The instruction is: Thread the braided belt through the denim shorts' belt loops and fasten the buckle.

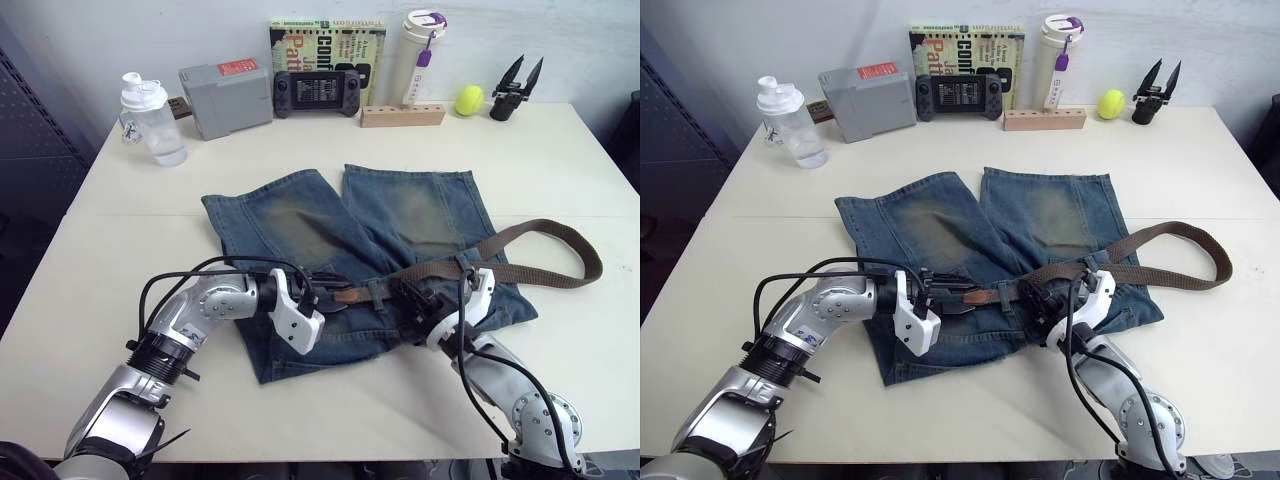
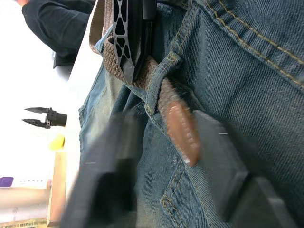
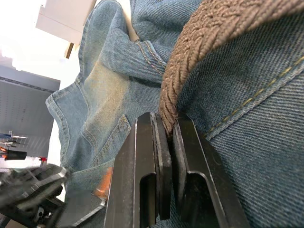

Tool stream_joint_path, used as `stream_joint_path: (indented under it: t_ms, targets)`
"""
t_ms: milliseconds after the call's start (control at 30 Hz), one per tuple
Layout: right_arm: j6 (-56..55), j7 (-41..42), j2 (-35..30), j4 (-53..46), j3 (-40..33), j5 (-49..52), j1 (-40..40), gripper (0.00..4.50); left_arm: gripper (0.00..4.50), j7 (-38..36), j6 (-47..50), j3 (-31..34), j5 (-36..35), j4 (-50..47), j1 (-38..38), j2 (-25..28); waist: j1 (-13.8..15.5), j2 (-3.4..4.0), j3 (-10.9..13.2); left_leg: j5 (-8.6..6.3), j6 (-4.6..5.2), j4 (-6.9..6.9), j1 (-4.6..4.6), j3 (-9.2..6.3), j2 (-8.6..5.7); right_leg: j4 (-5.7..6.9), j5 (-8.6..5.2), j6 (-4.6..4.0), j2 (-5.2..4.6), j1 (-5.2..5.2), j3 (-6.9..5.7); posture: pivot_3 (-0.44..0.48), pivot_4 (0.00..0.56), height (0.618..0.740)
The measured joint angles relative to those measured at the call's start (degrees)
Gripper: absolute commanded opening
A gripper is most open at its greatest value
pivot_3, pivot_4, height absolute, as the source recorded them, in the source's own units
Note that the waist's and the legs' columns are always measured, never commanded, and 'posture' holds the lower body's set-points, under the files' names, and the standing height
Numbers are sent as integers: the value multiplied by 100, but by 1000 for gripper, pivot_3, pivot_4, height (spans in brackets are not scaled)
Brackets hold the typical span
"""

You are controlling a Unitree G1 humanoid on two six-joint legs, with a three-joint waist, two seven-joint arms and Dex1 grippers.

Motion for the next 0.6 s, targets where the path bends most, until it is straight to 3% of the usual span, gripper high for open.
stream_joint_path:
  t_ms: [67,100,433,600]
  targets:
    - [0,-3,0,-2,2,0,0,0,156,31,-11,-13,34,1,0,1,-1,0,0,0,0,0,0,0,0,0,0,0,0,0,0,0,150,731]
    - [0,-5,0,-3,4,0,0,0,62,49,-16,-17,55,1,0,1,-1,0,0,0,0,0,0,0,0,0,0,0,0,0,0,0,150,731]
    - [0,-86,-5,-27,5,49,2,0,62,206,-46,-50,209,124,-23,1,3,0,0,0,0,0,0,0,0,0,0,0,-1,0,0,0,150,731]
    - [-2,-121,-8,-124,-9,221,10,1942,0,275,-49,-51,212,158,-41,24,3,0,0,0,0,0,0,-1,0,0,0,0,-1,0,0,0,150,731]
